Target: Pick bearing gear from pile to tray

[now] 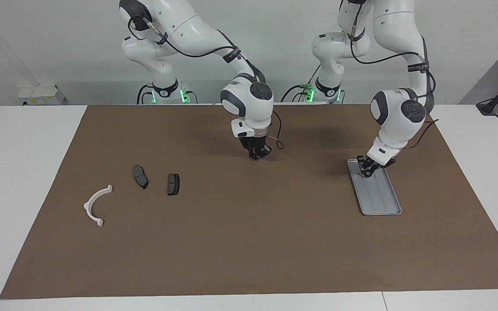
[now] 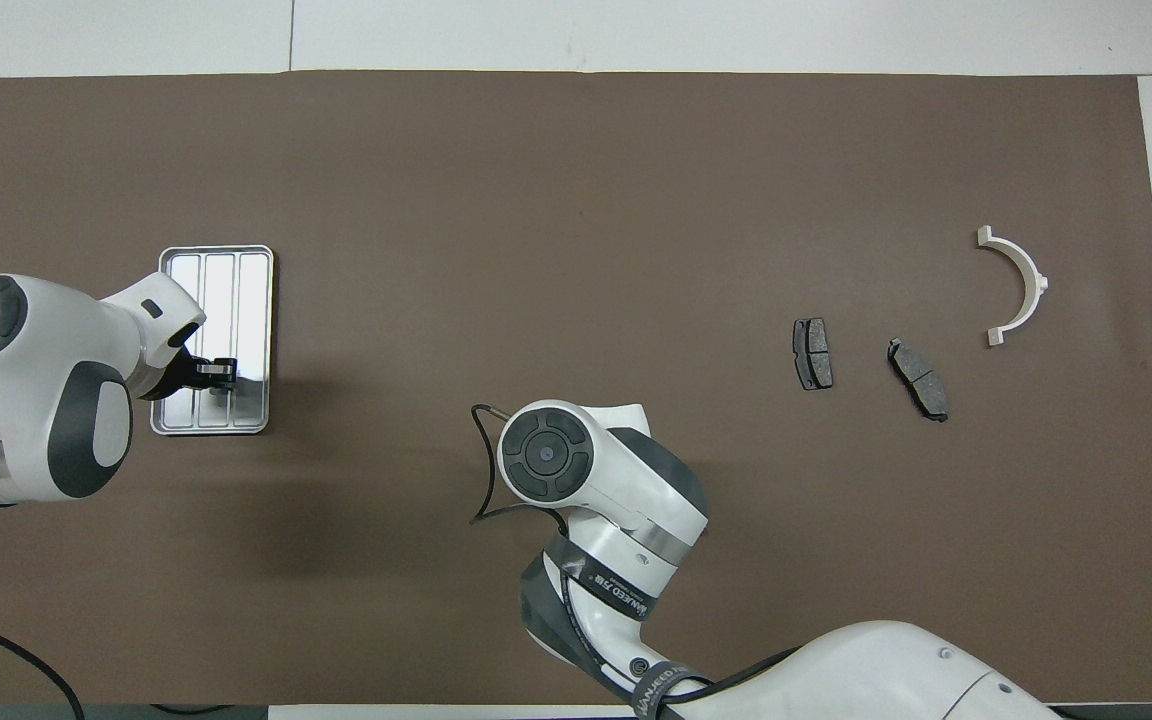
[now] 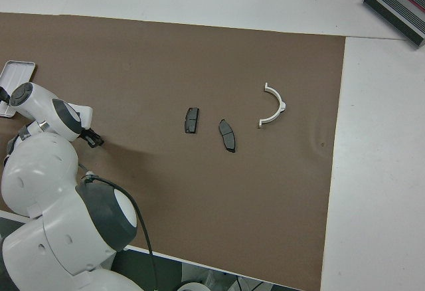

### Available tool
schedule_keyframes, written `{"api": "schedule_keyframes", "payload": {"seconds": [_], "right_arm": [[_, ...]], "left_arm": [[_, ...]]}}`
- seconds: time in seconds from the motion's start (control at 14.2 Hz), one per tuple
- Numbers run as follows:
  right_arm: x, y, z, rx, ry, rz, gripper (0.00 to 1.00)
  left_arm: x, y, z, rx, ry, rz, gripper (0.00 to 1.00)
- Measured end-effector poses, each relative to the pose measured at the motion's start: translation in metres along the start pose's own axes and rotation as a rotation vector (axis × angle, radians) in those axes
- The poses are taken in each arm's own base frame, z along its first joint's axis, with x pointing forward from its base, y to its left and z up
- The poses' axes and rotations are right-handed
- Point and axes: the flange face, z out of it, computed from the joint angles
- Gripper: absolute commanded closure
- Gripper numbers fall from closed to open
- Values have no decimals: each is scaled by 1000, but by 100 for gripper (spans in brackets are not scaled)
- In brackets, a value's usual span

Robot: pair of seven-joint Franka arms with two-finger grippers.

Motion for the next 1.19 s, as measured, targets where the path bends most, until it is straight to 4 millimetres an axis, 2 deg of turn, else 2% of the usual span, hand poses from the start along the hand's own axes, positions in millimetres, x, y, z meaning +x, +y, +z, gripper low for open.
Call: {"api": "schedule_keyframes", "payload": {"seconds": [0.28,0.35,0.42,0.49,0.63,0.77,0.91,0.98,1.05,1.19], "right_arm": [[0,0,0,0,0,0,100],[0,0,0,0,0,1,91],[0,0,0,0,0,3,35],[0,0,0,0,0,9,0],[2,-1,0,1,0,22,0],[10,-5,-8,17,5,39,0],[23,-11,-23,24,12,59,0],[31,-14,-33,26,17,72,0],[41,-17,-44,33,22,87,0],[67,-19,-67,55,35,111,0]], "left_arm": [[1,0,8,0,-1,1,100],[1,0,9,0,1,1,100],[1,0,9,0,2,1,100],[1,0,9,0,2,1,100],[1,0,9,0,3,4,98],[1,0,9,0,3,24,63],[1,0,8,0,4,55,39],[2,0,8,0,6,68,22],[3,0,7,1,11,74,0],[7,-1,1,2,24,75,0]]}}
